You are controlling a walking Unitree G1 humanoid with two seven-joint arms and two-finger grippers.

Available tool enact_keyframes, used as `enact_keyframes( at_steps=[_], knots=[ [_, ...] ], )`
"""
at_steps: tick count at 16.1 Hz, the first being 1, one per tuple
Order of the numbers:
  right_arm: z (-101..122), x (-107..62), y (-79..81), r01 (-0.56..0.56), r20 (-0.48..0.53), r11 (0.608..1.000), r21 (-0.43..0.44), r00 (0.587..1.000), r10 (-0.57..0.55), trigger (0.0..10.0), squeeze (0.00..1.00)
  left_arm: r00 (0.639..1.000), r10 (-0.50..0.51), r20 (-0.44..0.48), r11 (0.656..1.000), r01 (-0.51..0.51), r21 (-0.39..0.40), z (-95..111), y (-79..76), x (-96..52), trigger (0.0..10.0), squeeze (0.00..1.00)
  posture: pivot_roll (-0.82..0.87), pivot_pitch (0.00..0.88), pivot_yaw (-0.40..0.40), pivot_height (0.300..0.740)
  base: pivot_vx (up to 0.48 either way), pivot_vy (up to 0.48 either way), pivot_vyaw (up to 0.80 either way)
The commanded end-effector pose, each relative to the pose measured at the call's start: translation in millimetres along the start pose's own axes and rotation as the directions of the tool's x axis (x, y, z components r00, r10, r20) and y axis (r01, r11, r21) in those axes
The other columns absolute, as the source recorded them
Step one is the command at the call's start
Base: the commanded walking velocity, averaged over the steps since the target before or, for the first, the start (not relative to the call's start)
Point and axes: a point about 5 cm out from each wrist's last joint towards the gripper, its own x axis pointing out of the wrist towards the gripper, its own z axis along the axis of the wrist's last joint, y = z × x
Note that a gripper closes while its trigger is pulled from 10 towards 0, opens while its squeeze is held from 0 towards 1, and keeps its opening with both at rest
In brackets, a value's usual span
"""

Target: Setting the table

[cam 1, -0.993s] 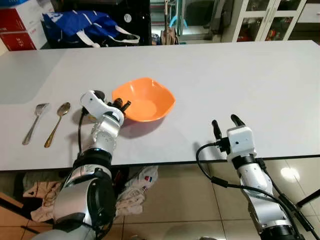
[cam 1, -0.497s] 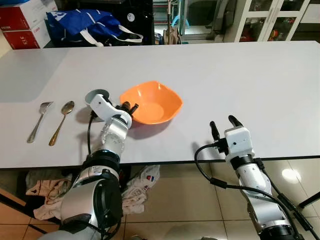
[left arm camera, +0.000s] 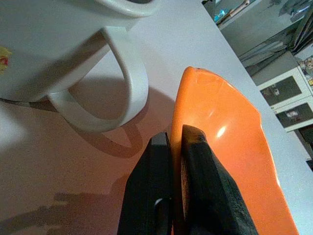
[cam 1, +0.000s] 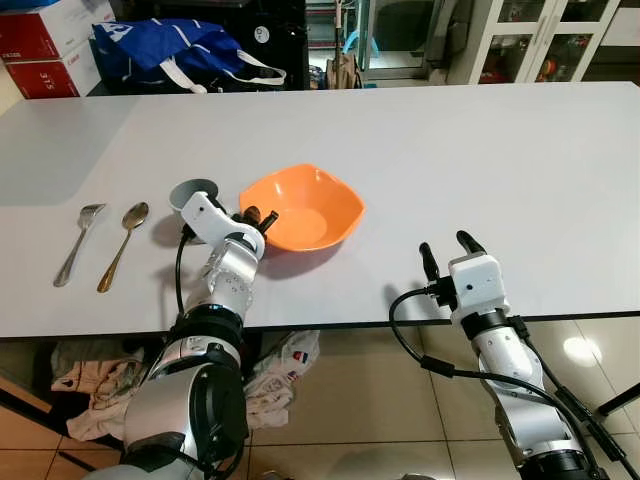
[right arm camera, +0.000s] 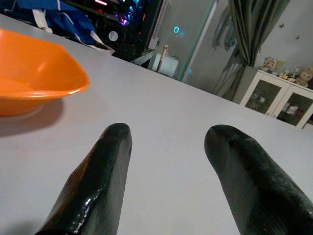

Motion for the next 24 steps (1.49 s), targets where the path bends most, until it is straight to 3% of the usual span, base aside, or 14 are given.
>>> enact_keyframes(
  at_steps=[1,5,6,7,8,16,20,22,24],
  knots=[
    [-1.5,-1.8,0.8,-0.013,-0.009,1.0,-0.006,1.0,0.013,10.0,0.0,0.998,0.048,-0.028,0.997,-0.046,0.056,-5.9,10.0,-1.4,10.0,0.0,-0.18,0.0,0.073,0.74,0.0,0.0,0.0],
    [-3.4,-3.7,2.4,-0.015,-0.019,1.0,-0.007,1.0,0.015,10.0,0.0,0.997,0.074,-0.029,0.995,-0.072,0.068,-7.2,14.0,-2.1,10.0,0.0,-0.18,0.0,0.074,0.74,0.0,0.0,0.0],
    [-3.7,-3.8,2.8,-0.015,-0.02,1.0,-0.007,1.0,0.014,10.0,0.0,0.996,0.085,-0.029,0.994,-0.082,0.071,-7.3,15.6,-2.3,10.0,0.24,-0.18,0.0,0.074,0.74,0.0,0.0,0.0],
    [-4.2,-3.9,3.3,-0.015,-0.023,1.0,-0.008,1.0,0.015,10.0,0.0,0.995,0.095,-0.029,0.993,-0.093,0.072,-7.3,17.0,-2.5,10.0,0.88,-0.18,0.0,0.073,0.74,0.0,0.0,0.0],
    [-4.4,-3.9,3.5,-0.016,-0.024,1.0,-0.008,1.0,0.016,10.0,0.0,0.994,0.101,-0.029,0.992,-0.099,0.073,-7.4,18.0,-2.6,10.0,0.94,-0.18,0.0,0.073,0.74,0.0,0.0,0.0],
    [-5.0,-2.3,4.3,-0.021,-0.029,1.0,-0.01,0.999,0.021,10.0,0.0,0.987,0.163,0.005,0.983,-0.163,0.087,-2.3,24.0,-3.6,10.0,1.0,-0.18,0.0,0.069,0.74,0.0,0.0,0.0],
    [-4.8,-2.8,3.5,-0.021,-0.03,1.0,-0.014,0.999,0.021,10.0,0.0,0.996,0.071,0.057,0.989,-0.078,0.124,4.4,6.0,-3.5,10.0,1.0,-0.18,0.0,0.069,0.74,0.0,0.0,0.0],
    [-4.4,-3.4,2.7,-0.021,-0.029,1.0,-0.016,0.999,0.021,10.0,0.0,0.992,-0.068,0.11,0.981,0.047,0.187,11.7,-21.1,-6.2,10.0,1.0,-0.18,0.0,0.069,0.74,0.0,0.0,0.0],
    [-4.2,-3.3,2.8,-0.022,-0.029,1.0,-0.017,0.999,0.022,10.0,0.0,0.993,-0.05,0.107,0.984,0.031,0.175,11.8,-19.6,-6.0,10.0,1.0,-0.18,0.0,0.069,0.74,0.0,0.0,0.0]
  ],
)
